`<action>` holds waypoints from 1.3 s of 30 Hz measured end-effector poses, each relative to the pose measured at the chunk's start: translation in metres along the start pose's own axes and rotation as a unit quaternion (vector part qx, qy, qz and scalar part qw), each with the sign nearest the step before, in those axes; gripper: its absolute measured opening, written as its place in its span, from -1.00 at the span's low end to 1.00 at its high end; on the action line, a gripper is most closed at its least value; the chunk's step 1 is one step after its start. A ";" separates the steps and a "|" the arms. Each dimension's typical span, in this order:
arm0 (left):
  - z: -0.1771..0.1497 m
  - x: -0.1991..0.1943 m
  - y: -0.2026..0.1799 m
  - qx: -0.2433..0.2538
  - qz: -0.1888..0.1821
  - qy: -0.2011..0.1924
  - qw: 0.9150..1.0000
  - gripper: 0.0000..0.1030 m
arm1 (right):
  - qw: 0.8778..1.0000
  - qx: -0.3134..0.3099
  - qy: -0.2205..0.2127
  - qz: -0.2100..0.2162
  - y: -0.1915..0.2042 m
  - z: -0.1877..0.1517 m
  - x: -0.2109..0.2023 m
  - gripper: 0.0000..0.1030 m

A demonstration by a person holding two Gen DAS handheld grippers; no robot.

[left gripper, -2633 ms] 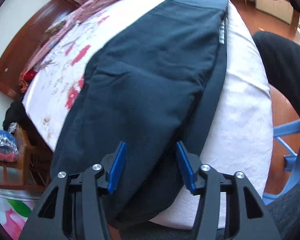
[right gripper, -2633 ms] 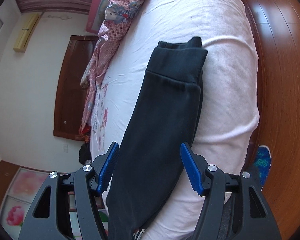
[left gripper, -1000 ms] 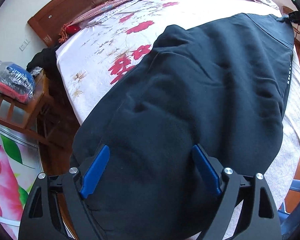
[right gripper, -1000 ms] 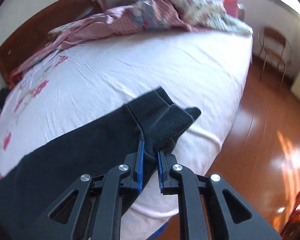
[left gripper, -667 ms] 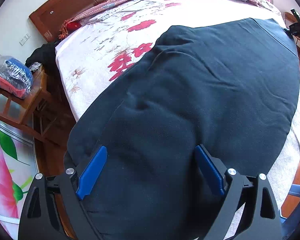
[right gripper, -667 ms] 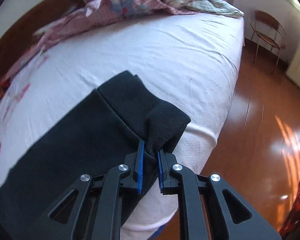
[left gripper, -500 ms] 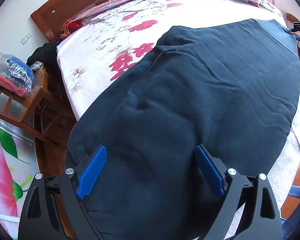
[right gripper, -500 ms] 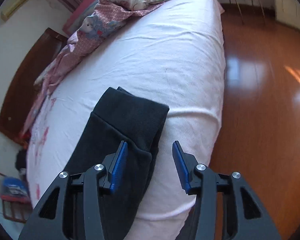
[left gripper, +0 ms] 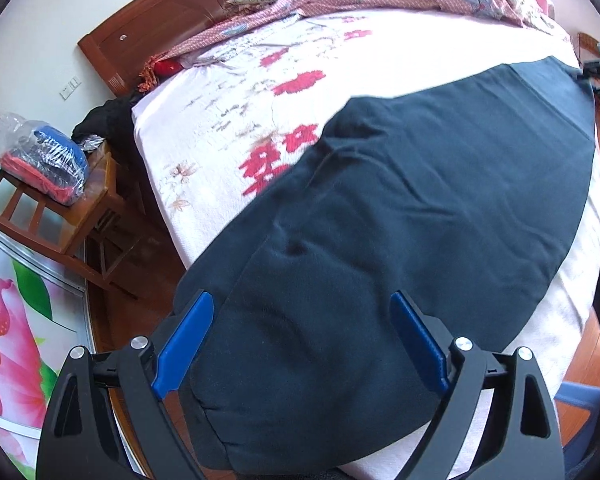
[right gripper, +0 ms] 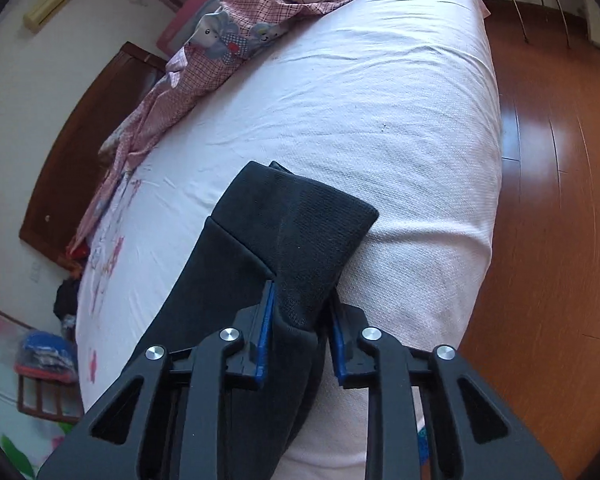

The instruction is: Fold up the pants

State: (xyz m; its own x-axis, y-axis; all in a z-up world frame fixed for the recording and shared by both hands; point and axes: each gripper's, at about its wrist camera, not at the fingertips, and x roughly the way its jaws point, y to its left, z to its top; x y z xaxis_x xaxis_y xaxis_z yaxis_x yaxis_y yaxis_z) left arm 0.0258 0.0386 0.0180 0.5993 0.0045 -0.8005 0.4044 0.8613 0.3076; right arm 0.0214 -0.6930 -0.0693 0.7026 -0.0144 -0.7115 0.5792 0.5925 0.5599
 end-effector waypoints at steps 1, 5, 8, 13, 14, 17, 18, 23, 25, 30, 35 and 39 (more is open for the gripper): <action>0.003 -0.005 0.001 -0.009 -0.004 -0.007 1.000 0.75 | 1.000 -0.016 -0.010 -0.007 0.009 0.000 -0.006 -0.65; 0.013 -0.028 0.012 -0.071 -0.018 -0.042 0.996 0.75 | 0.980 -0.183 -0.059 -0.052 0.092 -0.018 -0.037 -0.68; 0.018 -0.051 0.027 -0.125 -0.032 -0.077 0.989 0.75 | 0.939 -0.331 -0.084 -0.042 0.171 -0.058 -0.061 -0.68; 0.011 -0.078 0.058 -0.213 -0.049 -0.125 0.968 0.76 | 0.844 -0.526 -0.105 -0.011 0.267 -0.179 -0.093 -0.68; 0.007 -0.081 0.063 -0.228 -0.052 -0.130 0.963 0.76 | 0.827 -0.553 -0.099 -0.004 0.278 -0.207 -0.092 -0.68; -0.009 -0.086 0.075 -0.260 -0.050 -0.139 0.954 0.80 | 0.772 -0.633 -0.064 0.000 0.294 -0.296 -0.070 -0.68; -0.014 -0.086 0.078 -0.268 -0.048 -0.138 0.952 0.80 | 0.752 -0.658 -0.043 -0.004 0.292 -0.326 -0.055 -0.68; -0.056 -0.076 0.090 -0.336 -0.068 -0.102 0.934 0.84 | 0.689 -0.723 -0.036 -0.050 0.275 -0.402 -0.016 -0.68; -0.077 -0.072 0.093 -0.383 -0.094 -0.094 0.914 0.86 | 0.698 -0.713 -0.044 -0.051 0.280 -0.393 -0.025 -0.68; -0.112 -0.047 0.082 -0.452 -0.136 -0.061 0.879 0.90 | 0.688 -0.720 -0.080 -0.041 0.306 -0.392 -0.053 -0.68; -0.109 -0.032 0.054 -0.424 -0.155 -0.040 0.892 0.90 | 0.636 -0.767 -0.035 -0.075 0.297 -0.430 -0.020 -0.53; -0.109 -0.030 0.048 -0.422 -0.164 -0.030 0.891 0.90 | 0.702 -0.712 -0.018 0.031 0.307 -0.403 -0.083 -0.23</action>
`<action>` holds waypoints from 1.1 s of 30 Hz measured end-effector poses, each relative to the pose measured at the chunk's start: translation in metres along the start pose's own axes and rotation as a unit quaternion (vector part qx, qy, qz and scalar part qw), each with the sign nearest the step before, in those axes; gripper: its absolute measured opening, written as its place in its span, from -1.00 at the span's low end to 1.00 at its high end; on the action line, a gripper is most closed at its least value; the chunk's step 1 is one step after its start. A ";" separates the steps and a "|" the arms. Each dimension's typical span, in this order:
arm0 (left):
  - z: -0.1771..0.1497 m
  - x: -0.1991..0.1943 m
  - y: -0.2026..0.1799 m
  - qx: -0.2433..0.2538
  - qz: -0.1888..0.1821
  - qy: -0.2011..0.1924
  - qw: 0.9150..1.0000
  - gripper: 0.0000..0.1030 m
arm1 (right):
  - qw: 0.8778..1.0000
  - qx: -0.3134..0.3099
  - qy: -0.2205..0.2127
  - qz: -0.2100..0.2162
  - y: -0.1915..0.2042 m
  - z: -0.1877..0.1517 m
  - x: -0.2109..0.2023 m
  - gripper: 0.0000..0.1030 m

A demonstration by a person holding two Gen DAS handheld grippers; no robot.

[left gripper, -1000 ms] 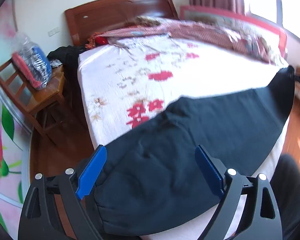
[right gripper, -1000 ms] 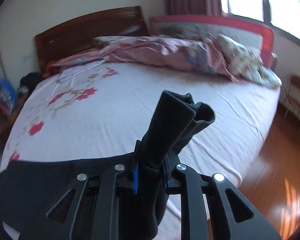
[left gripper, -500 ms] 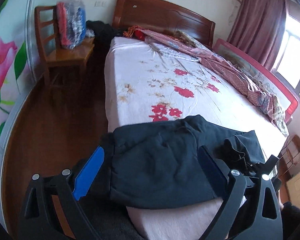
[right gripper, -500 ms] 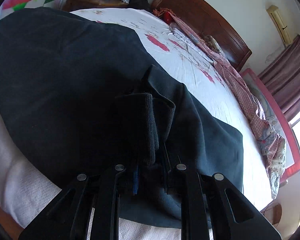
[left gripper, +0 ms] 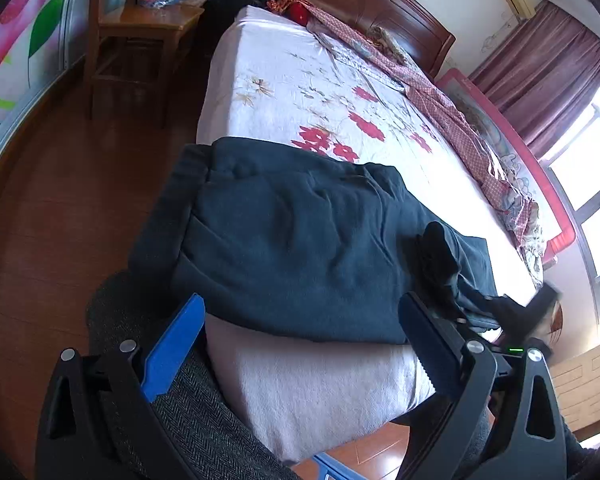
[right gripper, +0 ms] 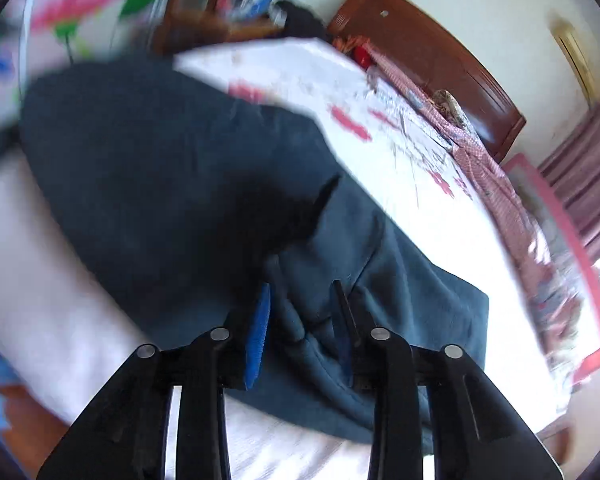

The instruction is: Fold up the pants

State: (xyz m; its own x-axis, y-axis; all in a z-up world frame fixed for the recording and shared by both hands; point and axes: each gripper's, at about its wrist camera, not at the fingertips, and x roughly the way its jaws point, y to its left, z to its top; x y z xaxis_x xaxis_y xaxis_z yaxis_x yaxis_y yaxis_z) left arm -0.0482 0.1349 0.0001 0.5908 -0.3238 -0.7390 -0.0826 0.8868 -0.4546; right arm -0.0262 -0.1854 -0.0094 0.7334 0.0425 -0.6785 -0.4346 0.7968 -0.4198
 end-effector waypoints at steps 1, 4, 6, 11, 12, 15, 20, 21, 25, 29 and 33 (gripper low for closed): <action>-0.001 0.001 0.000 -0.002 -0.003 0.002 1.000 0.90 | 1.000 0.024 -0.016 0.001 -0.013 0.001 -0.012 0.03; -0.004 0.006 0.001 -0.016 -0.014 0.012 1.000 0.90 | 0.990 0.142 0.005 -0.024 -0.074 -0.003 -0.008 0.04; -0.006 0.008 -0.001 -0.019 -0.015 0.016 1.000 0.90 | 0.981 0.188 0.010 -0.057 -0.099 -0.011 0.004 0.04; -0.005 -0.004 0.021 -0.072 -0.019 -0.009 0.997 0.90 | 0.992 0.096 0.076 -0.036 -0.043 -0.030 0.060 0.04; -0.004 -0.007 0.030 -0.085 -0.019 -0.016 0.996 0.90 | 0.990 0.126 0.061 -0.034 -0.051 -0.029 0.054 0.04; 0.002 -0.014 0.068 -0.144 -0.048 -0.038 0.988 0.90 | 0.970 0.233 0.067 -0.020 -0.085 -0.029 0.037 0.04; -0.006 0.019 0.134 -0.339 -0.203 -0.020 0.918 0.90 | 0.968 0.246 0.051 0.007 -0.081 -0.023 0.002 0.04; -0.012 0.029 0.137 -0.376 -0.229 -0.007 0.898 0.90 | 0.969 0.240 0.050 0.008 -0.073 -0.026 -0.005 0.04; -0.030 0.060 0.112 -0.394 -0.248 0.038 0.884 0.90 | 0.969 0.243 0.041 0.025 -0.076 -0.004 -0.015 0.04; -0.039 0.078 0.112 -0.414 -0.225 0.016 0.882 0.90 | 0.972 0.232 0.028 0.032 -0.063 0.021 -0.014 0.04; -0.040 0.099 0.121 -0.437 -0.211 -0.036 0.874 0.90 | 0.978 0.205 0.026 0.041 -0.047 0.037 -0.015 0.04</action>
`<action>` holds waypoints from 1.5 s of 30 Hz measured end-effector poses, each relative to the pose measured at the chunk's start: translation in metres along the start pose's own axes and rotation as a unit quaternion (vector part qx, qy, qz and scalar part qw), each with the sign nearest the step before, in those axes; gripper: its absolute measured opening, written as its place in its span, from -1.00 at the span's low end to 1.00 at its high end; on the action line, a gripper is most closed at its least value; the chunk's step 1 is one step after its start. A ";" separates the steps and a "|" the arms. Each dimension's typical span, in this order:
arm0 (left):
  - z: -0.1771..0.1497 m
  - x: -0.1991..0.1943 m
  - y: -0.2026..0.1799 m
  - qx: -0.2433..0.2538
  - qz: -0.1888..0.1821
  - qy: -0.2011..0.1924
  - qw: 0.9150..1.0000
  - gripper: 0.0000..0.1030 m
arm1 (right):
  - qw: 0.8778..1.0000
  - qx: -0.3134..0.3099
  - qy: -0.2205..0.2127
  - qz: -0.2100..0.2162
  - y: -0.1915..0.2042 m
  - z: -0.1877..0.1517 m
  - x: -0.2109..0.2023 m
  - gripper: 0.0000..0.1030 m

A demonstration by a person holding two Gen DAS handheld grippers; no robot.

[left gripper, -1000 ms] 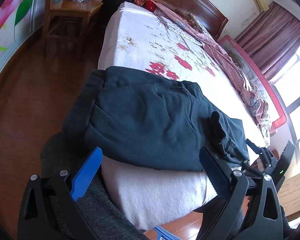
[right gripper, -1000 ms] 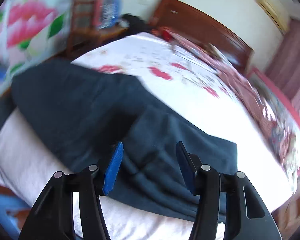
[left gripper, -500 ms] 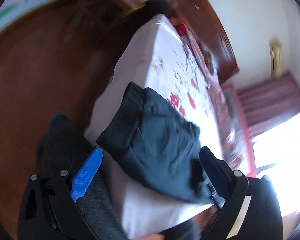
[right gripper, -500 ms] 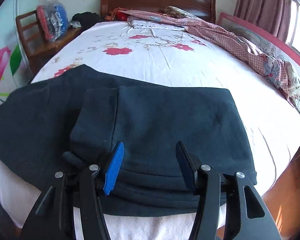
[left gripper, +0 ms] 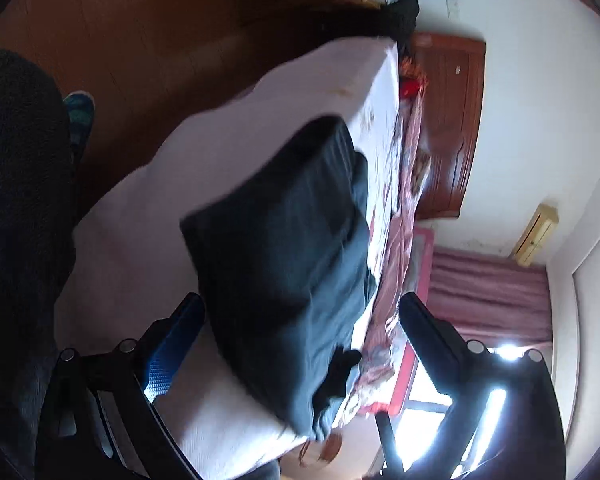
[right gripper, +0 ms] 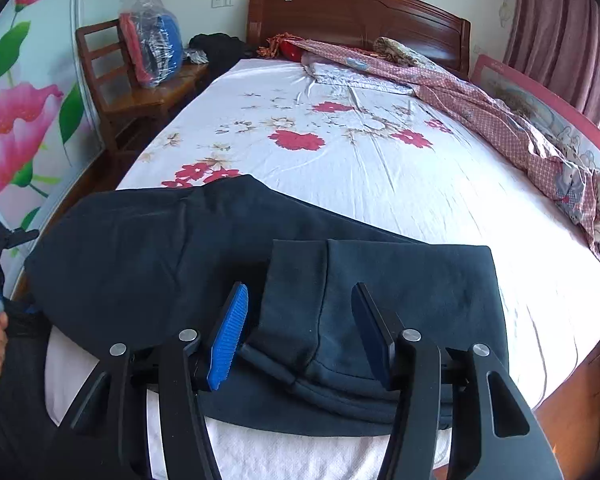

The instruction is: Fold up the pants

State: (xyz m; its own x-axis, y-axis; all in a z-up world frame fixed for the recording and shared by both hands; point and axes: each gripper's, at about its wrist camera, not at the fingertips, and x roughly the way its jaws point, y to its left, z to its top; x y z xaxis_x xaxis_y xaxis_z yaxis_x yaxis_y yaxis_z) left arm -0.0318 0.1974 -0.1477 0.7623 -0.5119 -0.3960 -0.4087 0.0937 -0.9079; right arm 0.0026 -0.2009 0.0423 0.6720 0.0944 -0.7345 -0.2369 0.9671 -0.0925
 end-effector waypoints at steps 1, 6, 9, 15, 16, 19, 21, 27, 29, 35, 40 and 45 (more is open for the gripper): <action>0.002 0.005 0.004 -0.003 -0.008 -0.007 1.000 0.89 | 1.000 -0.004 0.004 0.005 0.005 0.000 0.001 0.04; 0.004 0.012 0.018 -0.007 -0.018 -0.035 0.999 -0.01 | 1.000 -0.013 0.019 0.015 0.013 -0.005 0.004 0.04; -0.003 0.007 -0.003 0.043 -0.015 -0.043 0.998 -0.38 | 0.999 -0.004 0.028 0.017 0.009 -0.011 0.007 0.04; -0.027 -0.014 -0.085 0.173 0.008 -0.068 0.983 -0.49 | 0.999 0.037 0.030 0.020 -0.016 -0.029 0.007 0.04; -0.037 -0.013 -0.106 0.211 0.014 -0.072 0.975 -0.49 | 0.998 0.049 0.028 0.022 -0.022 -0.033 0.006 0.04; -0.069 -0.002 -0.171 0.325 0.023 -0.073 0.943 -0.49 | 0.995 0.094 0.024 0.024 -0.048 -0.045 0.004 0.04; -0.095 0.013 -0.211 0.392 0.017 -0.062 0.918 -0.49 | 0.990 0.135 0.015 0.026 -0.069 -0.055 -0.001 0.04; -0.193 0.083 -0.298 0.532 -0.021 0.014 0.846 -0.50 | 0.972 0.235 -0.020 0.012 -0.138 -0.091 -0.030 0.04; -0.221 0.115 -0.311 0.545 -0.036 0.044 0.836 -0.50 | 0.964 0.265 -0.026 0.005 -0.158 -0.108 -0.040 0.04; -0.325 0.197 -0.309 0.604 -0.015 0.114 0.789 -0.47 | 0.940 0.340 -0.021 -0.023 -0.210 -0.160 -0.058 0.04; -0.428 0.244 -0.256 0.759 0.097 0.139 0.629 0.34 | 0.914 0.405 -0.013 -0.029 -0.239 -0.193 -0.059 0.04; -0.480 0.162 -0.242 0.830 0.026 0.180 0.528 0.72 | 0.883 0.469 -0.021 0.016 -0.253 -0.205 -0.061 0.04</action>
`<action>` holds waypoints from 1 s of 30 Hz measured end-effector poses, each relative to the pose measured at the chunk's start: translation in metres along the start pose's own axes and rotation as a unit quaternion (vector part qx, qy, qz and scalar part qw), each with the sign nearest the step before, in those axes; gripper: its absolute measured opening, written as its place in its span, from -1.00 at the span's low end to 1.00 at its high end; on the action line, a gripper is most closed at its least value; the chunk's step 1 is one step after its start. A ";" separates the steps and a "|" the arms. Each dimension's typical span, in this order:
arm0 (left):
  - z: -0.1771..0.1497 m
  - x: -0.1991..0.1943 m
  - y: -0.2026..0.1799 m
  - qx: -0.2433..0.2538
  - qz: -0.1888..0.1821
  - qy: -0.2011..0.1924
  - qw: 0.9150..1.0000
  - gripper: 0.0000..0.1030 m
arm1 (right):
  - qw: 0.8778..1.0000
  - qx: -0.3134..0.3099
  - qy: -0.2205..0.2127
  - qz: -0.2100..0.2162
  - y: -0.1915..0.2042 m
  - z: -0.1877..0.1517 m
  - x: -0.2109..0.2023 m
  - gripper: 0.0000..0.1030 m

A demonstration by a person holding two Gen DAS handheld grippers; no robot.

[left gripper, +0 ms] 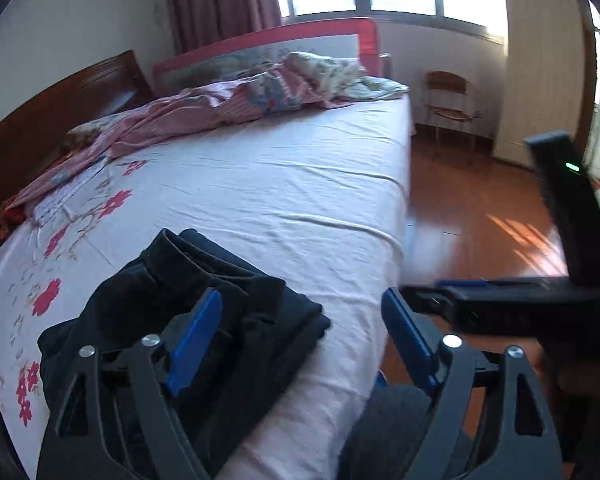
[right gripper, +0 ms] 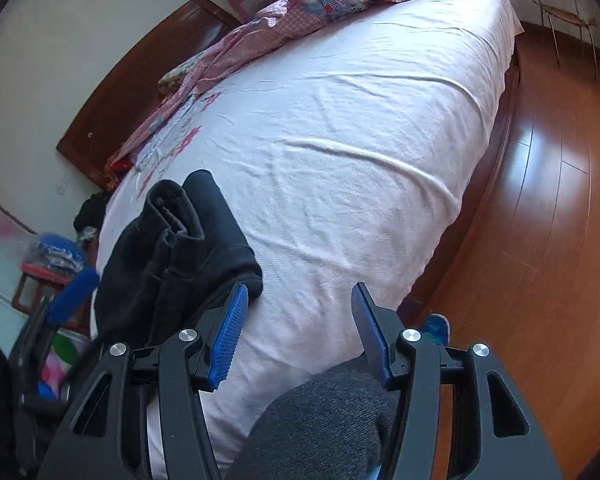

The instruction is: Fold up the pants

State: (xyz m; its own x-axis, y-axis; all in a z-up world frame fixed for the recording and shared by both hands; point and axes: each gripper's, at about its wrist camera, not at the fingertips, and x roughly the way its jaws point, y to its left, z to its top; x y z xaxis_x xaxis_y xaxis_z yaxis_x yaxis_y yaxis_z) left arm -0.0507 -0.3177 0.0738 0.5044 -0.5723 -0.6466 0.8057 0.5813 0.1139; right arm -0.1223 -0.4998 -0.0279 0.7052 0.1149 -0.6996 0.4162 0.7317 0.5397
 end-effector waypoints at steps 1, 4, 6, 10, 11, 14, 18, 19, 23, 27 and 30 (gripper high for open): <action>-0.012 -0.023 -0.001 0.013 -0.010 -0.008 1.000 0.76 | 1.000 0.001 0.006 0.023 0.007 0.001 0.001 0.04; -0.048 -0.076 0.029 -0.003 0.001 -0.009 1.000 0.82 | 0.993 0.010 0.030 0.112 0.039 0.002 0.009 0.04; -0.071 -0.086 0.086 -0.068 0.030 0.003 0.997 0.87 | 0.986 0.018 0.045 0.159 0.060 0.004 0.022 0.04; -0.130 -0.101 0.172 -0.225 0.095 0.031 0.969 0.87 | 0.980 0.013 0.053 0.192 0.095 0.010 0.045 0.04; -0.142 -0.104 0.183 -0.252 0.106 0.032 0.961 0.87 | 0.981 0.012 0.053 0.189 0.103 0.010 0.049 0.04; -0.171 -0.113 0.199 -0.313 0.113 0.025 0.943 0.87 | 0.974 0.053 0.084 0.203 0.113 0.007 0.071 0.04; -0.173 -0.107 0.192 -0.303 0.110 0.006 0.947 0.87 | 0.982 0.100 0.117 0.112 0.106 -0.005 0.091 0.04; -0.171 -0.109 0.190 -0.300 0.103 -0.002 0.948 0.87 | 0.982 0.112 0.116 0.096 0.102 -0.006 0.094 0.04; -0.169 -0.105 0.187 -0.295 0.094 -0.005 0.951 0.87 | 0.983 0.124 0.099 0.096 0.108 -0.005 0.104 0.04; -0.173 -0.100 0.190 -0.319 0.084 0.008 0.944 0.87 | 0.994 0.031 0.078 0.069 0.146 0.005 0.105 -0.55; -0.174 -0.101 0.193 -0.325 0.092 0.009 0.941 0.88 | 0.995 -0.020 0.055 0.084 0.162 0.009 0.084 -0.73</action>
State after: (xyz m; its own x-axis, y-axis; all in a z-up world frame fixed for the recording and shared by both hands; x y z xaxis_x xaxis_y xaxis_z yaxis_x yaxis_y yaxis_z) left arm 0.0000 -0.0475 0.0297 0.6065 -0.4207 -0.6747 0.3412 0.9042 -0.2570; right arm 0.0101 -0.3778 0.0050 0.6952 0.3082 -0.6493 0.2731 0.7224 0.6353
